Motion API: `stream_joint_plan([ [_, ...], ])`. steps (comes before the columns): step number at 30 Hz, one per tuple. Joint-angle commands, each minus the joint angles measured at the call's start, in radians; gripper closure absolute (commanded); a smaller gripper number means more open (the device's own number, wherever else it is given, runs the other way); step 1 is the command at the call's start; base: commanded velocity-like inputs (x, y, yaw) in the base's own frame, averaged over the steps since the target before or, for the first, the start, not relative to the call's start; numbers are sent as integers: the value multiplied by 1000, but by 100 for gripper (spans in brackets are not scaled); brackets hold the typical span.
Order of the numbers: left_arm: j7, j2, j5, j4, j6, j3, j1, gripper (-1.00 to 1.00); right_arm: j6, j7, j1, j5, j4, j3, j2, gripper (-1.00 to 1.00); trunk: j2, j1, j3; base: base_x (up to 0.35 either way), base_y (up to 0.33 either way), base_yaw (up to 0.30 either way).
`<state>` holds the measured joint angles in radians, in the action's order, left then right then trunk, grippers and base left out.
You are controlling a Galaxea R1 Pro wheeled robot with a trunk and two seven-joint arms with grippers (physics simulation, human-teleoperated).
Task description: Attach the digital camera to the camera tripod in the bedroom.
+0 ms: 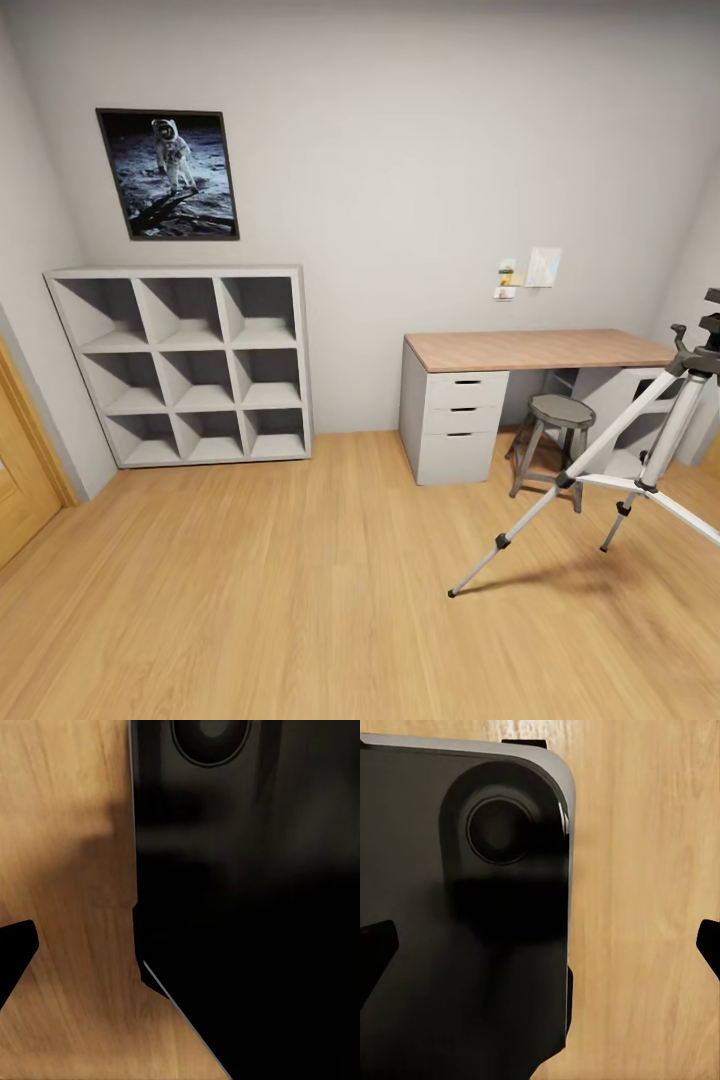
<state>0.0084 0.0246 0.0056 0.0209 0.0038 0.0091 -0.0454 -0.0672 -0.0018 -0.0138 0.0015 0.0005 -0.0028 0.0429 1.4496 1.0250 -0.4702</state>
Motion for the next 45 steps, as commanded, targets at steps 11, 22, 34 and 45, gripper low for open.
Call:
stream_joint_plan([
  [11,1,1,1,2,3,1,-1,-100,-4,0,-1,0,1,0,0,-100,0,0,-6,17,9,29],
  [22,1,0,1,2,4,0,-1,-100,-5,0,-1,0,1,0,0,-100,0,0,-7,194,197,-47],
  [34,1,0,1,2,4,0,-1,-100,-5,0,-1,0,1,0,0,-100,0,0,-7,41,38,-132],
  [45,2,0,1,2,4,0,-1,-100,-5,0,-1,0,1,0,0,-100,0,0,-7,2,27,-14],
])
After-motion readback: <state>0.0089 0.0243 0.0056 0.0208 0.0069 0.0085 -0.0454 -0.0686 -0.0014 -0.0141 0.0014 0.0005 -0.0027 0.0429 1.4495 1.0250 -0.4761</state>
